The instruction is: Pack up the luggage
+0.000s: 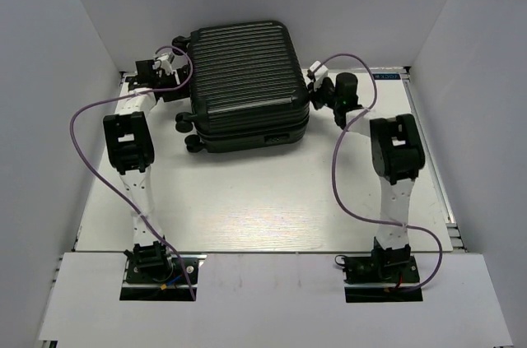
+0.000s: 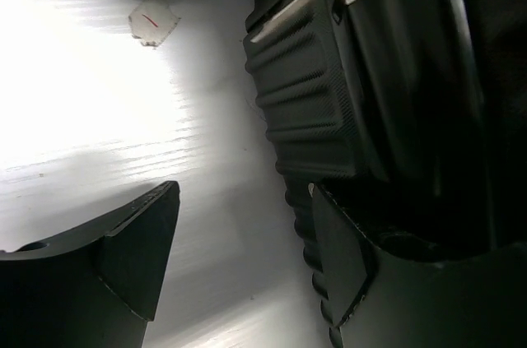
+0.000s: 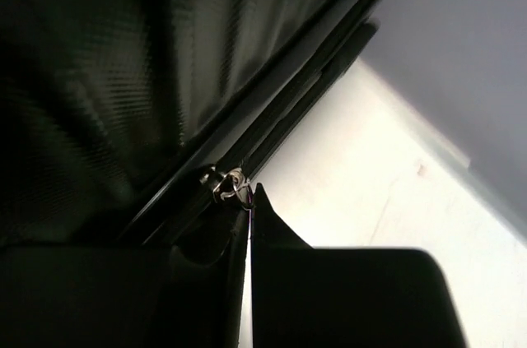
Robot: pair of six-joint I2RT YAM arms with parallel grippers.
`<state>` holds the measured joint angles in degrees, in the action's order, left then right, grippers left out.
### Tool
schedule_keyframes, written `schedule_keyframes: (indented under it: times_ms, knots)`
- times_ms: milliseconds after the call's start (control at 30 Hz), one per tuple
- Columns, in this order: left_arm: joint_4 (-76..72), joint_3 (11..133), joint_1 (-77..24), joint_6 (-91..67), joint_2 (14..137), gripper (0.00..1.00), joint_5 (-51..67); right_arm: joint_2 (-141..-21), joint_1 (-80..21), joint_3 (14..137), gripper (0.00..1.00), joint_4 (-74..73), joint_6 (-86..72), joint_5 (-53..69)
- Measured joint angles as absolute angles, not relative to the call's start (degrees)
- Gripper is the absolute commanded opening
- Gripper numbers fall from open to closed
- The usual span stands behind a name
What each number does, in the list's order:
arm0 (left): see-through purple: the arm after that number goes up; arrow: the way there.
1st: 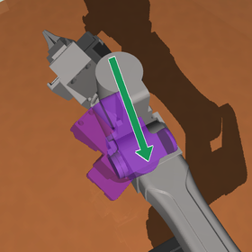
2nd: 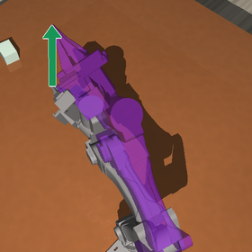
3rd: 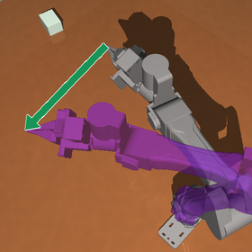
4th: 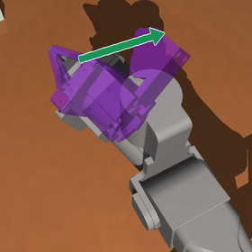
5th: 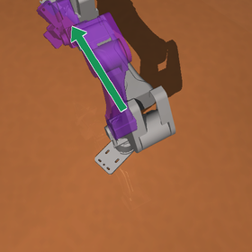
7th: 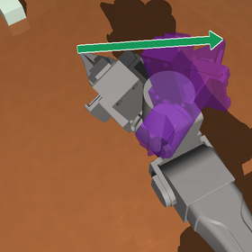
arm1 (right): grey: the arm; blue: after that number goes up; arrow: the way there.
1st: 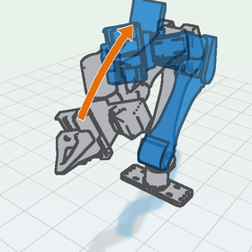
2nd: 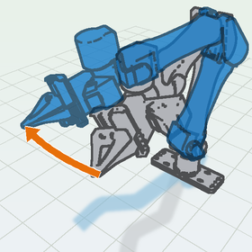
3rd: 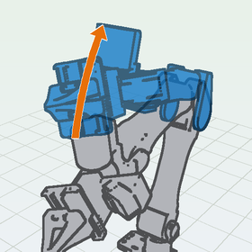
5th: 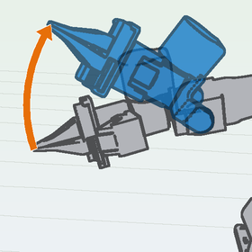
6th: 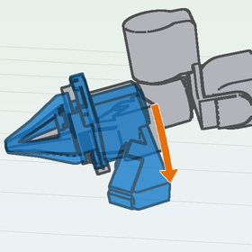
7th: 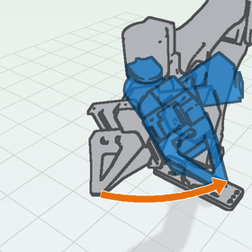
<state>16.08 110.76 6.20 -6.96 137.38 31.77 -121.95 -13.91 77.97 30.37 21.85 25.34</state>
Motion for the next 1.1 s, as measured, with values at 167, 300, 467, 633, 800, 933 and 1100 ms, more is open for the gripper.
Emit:
schedule_keyframes:
  times_ms: [167, 300, 467, 633, 800, 933, 1100]
  knots:
    - [16.69, 110.85, 6.17, -7.75, 137.51, 0.78, 32.95, -135.48, -13.1, 94.83, 0.0, 36.01, 17.52, 27.03]
    - [17.17, 110.19, 6.15, -8.99, 137.58, 0.78, 35.09, -149.16, -12.67, 115.2, 0.0, 36.51, 11.55, 27.9]
    - [18.46, 108.22, 6.13, -11.99, 137.56, 0.78, 41.21, -160.33, -11.92, 131.26, 0.0, 38.54, 2.94, 26.48]
    - [20.73, 107.26, 5.78, -13.82, 137.58, 0.94, 44.36, -162.39, -11.18, 133.12, 0.0, 41.28, -0.99, 26.46]
    - [23.07, 108.6, 5.91, -15.14, 137.56, 1.0, 41.12, -158.21, -11.22, 122.78, 0.0, 49.04, -2.61, 24.45]
    - [23.31, 109.71, 4.75, -21.54, 137.36, 1.0, 33.36, -152.4, -11.2, 111.35, 0.0, 54.19, -2.68, 22.0]
    - [20.23, 118.76, 3.03, -29.56, 142.67, 1.0, 23.18, -148.29, -11.25, 102.72, 0.0, 58.63, -3.95, 19.73]
